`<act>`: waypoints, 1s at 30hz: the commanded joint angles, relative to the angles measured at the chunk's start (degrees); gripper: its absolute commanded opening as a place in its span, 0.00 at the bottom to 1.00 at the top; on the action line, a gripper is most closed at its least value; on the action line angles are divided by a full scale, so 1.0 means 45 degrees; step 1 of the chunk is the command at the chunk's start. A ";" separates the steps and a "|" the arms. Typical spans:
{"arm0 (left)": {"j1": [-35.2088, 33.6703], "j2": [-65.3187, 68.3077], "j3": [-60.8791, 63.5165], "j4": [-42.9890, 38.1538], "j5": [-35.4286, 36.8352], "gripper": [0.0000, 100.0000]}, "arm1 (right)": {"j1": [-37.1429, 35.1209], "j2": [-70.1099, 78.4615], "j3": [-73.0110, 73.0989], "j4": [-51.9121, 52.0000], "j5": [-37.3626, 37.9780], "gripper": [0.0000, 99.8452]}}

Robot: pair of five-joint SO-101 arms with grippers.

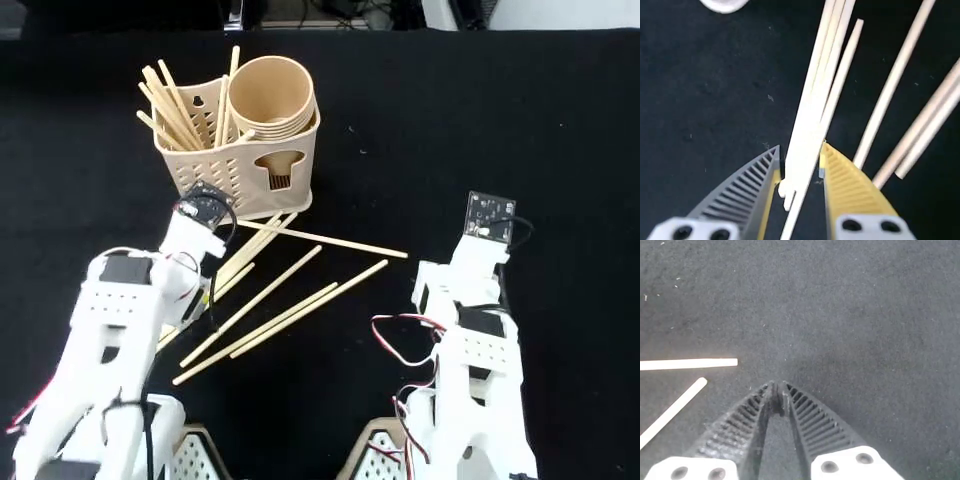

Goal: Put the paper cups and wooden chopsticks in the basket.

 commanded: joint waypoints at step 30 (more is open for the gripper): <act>-0.0147 0.8264 -0.3722 0.1621 -0.4904 0.14 | 0.0039 -0.0186 -0.0147 -0.0254 0.0000 0.02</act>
